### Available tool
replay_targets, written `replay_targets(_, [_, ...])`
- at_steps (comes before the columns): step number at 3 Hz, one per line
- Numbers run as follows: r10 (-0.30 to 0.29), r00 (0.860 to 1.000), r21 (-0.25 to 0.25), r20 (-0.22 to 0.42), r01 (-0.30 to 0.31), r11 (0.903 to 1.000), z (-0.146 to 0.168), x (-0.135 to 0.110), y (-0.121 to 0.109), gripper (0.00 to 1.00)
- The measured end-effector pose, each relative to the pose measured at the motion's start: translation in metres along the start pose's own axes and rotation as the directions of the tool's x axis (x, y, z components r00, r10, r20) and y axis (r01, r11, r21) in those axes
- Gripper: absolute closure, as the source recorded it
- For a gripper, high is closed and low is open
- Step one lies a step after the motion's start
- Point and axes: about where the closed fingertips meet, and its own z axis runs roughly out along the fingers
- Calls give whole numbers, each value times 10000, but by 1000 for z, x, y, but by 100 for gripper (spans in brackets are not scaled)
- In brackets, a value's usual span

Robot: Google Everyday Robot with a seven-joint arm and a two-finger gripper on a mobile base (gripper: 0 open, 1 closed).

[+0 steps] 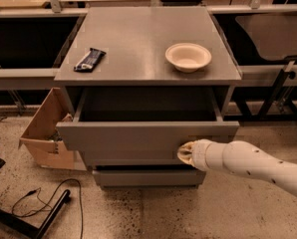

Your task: Close top drawer

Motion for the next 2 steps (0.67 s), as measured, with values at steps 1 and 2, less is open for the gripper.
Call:
replay_targets(1, [-282, 9996, 78, -96, 283, 9996, 5, 7, -22, 100])
replay_targets(2, [-457, 9988, 123, -149, 459, 9989, 7, 10, -36, 100])
